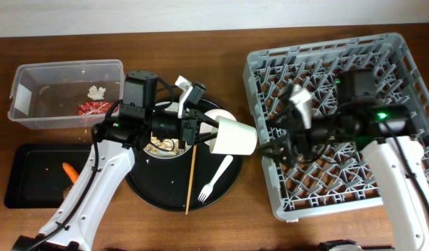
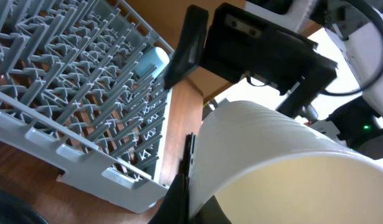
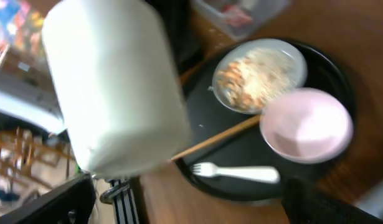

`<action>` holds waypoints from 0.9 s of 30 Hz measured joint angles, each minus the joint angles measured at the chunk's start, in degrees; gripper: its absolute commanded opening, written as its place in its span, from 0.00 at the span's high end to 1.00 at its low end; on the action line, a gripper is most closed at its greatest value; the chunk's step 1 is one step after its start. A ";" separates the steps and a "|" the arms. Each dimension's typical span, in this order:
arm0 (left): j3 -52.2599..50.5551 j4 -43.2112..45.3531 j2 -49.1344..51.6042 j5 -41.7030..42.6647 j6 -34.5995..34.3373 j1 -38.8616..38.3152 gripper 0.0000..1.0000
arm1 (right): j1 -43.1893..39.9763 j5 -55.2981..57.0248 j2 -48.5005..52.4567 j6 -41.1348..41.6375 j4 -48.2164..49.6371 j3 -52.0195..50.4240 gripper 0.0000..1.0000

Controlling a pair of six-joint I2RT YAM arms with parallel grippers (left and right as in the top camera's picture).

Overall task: Sort waste into correct bins and load items into the dishwasher rack
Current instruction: 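Pass the white cup from the left gripper to the right gripper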

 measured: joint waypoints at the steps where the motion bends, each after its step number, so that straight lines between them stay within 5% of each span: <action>1: 0.00 0.02 0.02 0.24 0.00 0.04 1.00 | 1.33 -0.17 0.00 -0.31 0.52 0.00 0.01; 6: 0.00 0.02 0.02 0.90 0.00 0.09 1.00 | 5.55 -0.87 0.00 -0.94 2.64 0.00 0.00; 16: 0.00 0.02 0.02 0.96 0.00 0.11 1.00 | 8.50 -2.51 0.00 -1.20 4.20 0.00 0.20; 22: 0.00 0.00 0.02 2.43 0.17 0.09 1.00 | 8.48 -3.17 0.00 -1.14 4.96 0.00 0.39; 27: 0.00 0.00 0.02 3.23 0.28 0.13 0.98 | 8.48 -3.69 0.00 -1.33 4.96 0.00 0.43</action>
